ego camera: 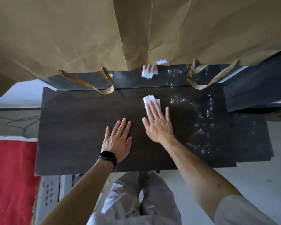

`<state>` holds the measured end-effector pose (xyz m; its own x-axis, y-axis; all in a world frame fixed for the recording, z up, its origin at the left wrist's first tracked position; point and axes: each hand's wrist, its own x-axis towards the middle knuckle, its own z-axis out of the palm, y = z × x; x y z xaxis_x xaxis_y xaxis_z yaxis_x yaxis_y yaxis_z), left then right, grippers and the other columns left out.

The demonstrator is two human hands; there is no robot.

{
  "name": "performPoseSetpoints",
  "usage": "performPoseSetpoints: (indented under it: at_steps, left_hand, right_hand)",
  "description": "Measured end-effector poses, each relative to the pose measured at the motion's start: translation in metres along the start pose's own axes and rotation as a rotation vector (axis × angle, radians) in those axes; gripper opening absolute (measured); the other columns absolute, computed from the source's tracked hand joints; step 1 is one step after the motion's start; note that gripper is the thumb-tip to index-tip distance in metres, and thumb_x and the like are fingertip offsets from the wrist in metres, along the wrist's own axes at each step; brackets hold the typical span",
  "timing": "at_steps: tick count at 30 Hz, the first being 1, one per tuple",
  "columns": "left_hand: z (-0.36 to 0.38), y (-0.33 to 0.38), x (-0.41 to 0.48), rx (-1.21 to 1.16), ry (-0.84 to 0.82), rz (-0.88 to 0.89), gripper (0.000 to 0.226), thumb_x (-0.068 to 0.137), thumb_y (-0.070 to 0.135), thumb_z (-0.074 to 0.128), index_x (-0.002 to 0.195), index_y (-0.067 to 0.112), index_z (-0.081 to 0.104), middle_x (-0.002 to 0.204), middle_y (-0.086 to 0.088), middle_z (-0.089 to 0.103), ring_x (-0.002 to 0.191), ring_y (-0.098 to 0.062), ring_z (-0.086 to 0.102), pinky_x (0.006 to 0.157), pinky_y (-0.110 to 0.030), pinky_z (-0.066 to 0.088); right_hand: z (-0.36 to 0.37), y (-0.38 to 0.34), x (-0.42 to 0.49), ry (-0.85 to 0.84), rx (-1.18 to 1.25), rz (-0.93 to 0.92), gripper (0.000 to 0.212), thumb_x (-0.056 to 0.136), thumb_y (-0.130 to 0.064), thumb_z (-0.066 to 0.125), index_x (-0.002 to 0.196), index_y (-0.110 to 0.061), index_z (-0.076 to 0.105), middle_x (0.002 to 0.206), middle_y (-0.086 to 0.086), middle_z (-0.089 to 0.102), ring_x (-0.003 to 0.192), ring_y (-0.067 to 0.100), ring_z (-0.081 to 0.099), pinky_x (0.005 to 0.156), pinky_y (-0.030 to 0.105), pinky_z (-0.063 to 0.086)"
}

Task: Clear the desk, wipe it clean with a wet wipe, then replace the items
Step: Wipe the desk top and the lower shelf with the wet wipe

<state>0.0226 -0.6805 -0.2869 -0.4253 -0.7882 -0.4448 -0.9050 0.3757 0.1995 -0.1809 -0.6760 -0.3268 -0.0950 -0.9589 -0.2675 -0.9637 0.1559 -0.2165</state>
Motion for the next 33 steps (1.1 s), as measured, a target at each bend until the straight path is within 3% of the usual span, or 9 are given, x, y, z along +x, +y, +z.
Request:
performPoseSetpoints:
  at_steps: [4,7,13,16,19,25,27,30,33]
  left_hand:
    - [-0.005,-0.012,0.010,-0.039,-0.002,-0.006,0.062,0.103,0.042,0.029,0.158,0.023,0.008,0.165,0.004,-0.002,0.152,-0.018,0.001,0.122,-0.050,0.008]
    - [-0.004,-0.030,0.007,-0.041,0.018,-0.003,0.061,0.102,0.041,0.030,0.158,0.022,0.013,0.165,0.003,0.003,0.152,-0.020,0.006,0.120,-0.053,0.013]
    - [-0.007,-0.068,-0.014,-0.044,0.042,-0.100,0.067,0.095,0.045,0.021,0.156,0.019,0.020,0.165,0.001,0.012,0.151,-0.021,0.014,0.119,-0.053,0.017]
    - [-0.006,-0.090,-0.031,-0.062,0.051,-0.180,0.067,0.095,0.046,0.021,0.156,0.019,0.020,0.165,0.001,0.011,0.151,-0.021,0.013,0.119,-0.052,0.015]
    - [-0.004,-0.107,-0.043,-0.064,0.068,-0.186,0.068,0.094,0.046,0.016,0.156,0.018,0.023,0.164,0.001,0.015,0.150,-0.022,0.018,0.116,-0.054,0.020]
    - [0.006,-0.108,-0.043,-0.092,0.091,-0.200,0.067,0.096,0.045,0.020,0.156,0.017,0.022,0.164,0.000,0.014,0.150,-0.023,0.016,0.117,-0.055,0.021]
    - [0.010,-0.108,-0.042,-0.081,0.106,-0.209,0.066,0.096,0.045,0.021,0.156,0.017,0.020,0.165,0.000,0.013,0.151,-0.023,0.015,0.117,-0.055,0.019]
    - [0.015,-0.108,-0.041,-0.088,0.085,-0.209,0.067,0.097,0.046,0.019,0.158,0.018,0.011,0.165,0.001,0.003,0.152,-0.021,0.006,0.120,-0.054,0.012]
    - [0.016,-0.104,-0.041,-0.086,0.086,-0.177,0.067,0.098,0.046,0.019,0.157,0.016,0.011,0.165,0.001,0.000,0.152,-0.020,0.004,0.120,-0.055,0.010]
  right_hand:
    - [-0.018,0.072,-0.002,0.001,0.075,0.412,0.066,0.101,-0.053,0.005,0.156,-0.020,-0.013,0.164,-0.003,-0.016,0.150,0.014,-0.017,0.121,0.058,-0.004]
    - [-0.015,0.062,-0.018,0.023,0.080,0.488,0.069,0.100,-0.054,0.004,0.156,-0.017,-0.012,0.165,0.001,-0.015,0.151,0.018,-0.013,0.121,0.059,0.003]
    - [0.027,-0.066,-0.057,-0.013,0.026,0.229,0.070,0.102,-0.052,0.015,0.157,-0.013,-0.002,0.166,0.005,-0.007,0.153,0.020,-0.007,0.122,0.053,0.002]
    - [0.034,-0.072,-0.085,-0.055,-0.035,0.171,0.071,0.102,-0.052,0.020,0.157,-0.011,0.001,0.166,0.007,-0.004,0.153,0.021,-0.006,0.122,0.054,0.007]
    - [0.032,-0.065,-0.105,-0.105,-0.109,-0.039,0.072,0.102,-0.051,0.026,0.157,-0.011,0.005,0.166,0.007,-0.002,0.153,0.023,-0.004,0.121,0.056,0.013]
    - [0.029,-0.114,-0.044,-0.121,-0.081,-0.285,0.064,0.103,-0.048,0.024,0.158,-0.017,0.011,0.166,-0.002,0.001,0.153,0.016,-0.004,0.120,0.057,0.014]
    - [0.022,-0.103,-0.025,-0.080,-0.073,-0.190,0.063,0.103,-0.049,0.022,0.158,-0.021,0.010,0.166,-0.005,0.001,0.153,0.014,-0.004,0.121,0.056,0.006]
    - [0.012,-0.038,-0.024,-0.012,-0.034,0.225,0.065,0.102,-0.052,0.012,0.157,-0.023,-0.005,0.165,-0.007,-0.010,0.151,0.013,-0.013,0.121,0.054,-0.006]
    - [0.000,0.018,-0.050,0.044,0.096,0.636,0.069,0.100,-0.056,0.002,0.156,-0.019,-0.010,0.166,0.002,-0.008,0.152,0.018,-0.010,0.119,0.063,0.004]
